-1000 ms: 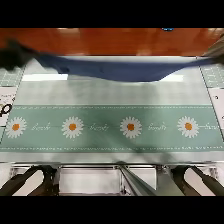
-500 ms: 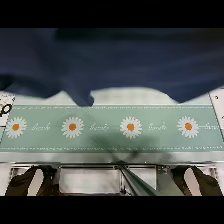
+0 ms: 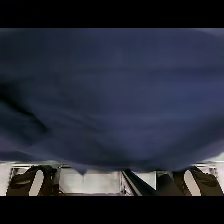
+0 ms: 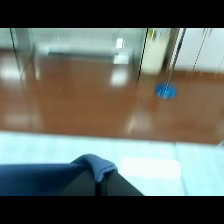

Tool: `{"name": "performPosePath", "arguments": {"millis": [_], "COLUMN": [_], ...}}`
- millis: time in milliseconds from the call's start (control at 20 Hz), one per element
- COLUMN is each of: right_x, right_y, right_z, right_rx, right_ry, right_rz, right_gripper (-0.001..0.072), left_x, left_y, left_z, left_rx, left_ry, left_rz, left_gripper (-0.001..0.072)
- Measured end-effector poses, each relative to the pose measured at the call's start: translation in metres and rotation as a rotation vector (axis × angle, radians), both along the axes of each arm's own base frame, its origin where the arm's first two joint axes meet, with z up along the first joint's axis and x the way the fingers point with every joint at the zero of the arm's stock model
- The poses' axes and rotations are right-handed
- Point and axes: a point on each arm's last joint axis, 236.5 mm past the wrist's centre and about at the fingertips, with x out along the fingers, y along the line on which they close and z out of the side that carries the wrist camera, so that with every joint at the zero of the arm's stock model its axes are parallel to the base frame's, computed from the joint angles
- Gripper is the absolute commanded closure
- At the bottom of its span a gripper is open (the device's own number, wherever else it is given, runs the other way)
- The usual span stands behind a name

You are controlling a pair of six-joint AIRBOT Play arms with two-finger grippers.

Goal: Fold the shirts.

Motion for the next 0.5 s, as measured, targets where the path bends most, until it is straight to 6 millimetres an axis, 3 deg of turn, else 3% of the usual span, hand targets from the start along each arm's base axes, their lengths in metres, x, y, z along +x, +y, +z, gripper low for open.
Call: {"name": "performPosePath", "arguments": {"millis": [100,250,500], "right_x": [0.029,0.084,0.188], "right_y": [-0.004,-0.009,-0.008], "right_z": [-0.035,-0.104,-0.225], "right_rx": [0.03,0.082,0.221], "right_ry": [0.115,0.32,0.595], "right_rz": [0.014,0.052,0.148], "right_gripper": [0.0687,0.0687,0.0688], "left_x": [0.035,0.098,0.22], "left_y": [0.01,0.022,0.029], "left_z": [-0.041,-0.115,-0.243], "left_rx": [-0.045,-0.113,-0.247], "left_ry": [0.135,0.349,0.614], "left_rz": [0.006,-0.001,-0.066], "left_gripper": [0.0686,0.0686,0.0686]}}
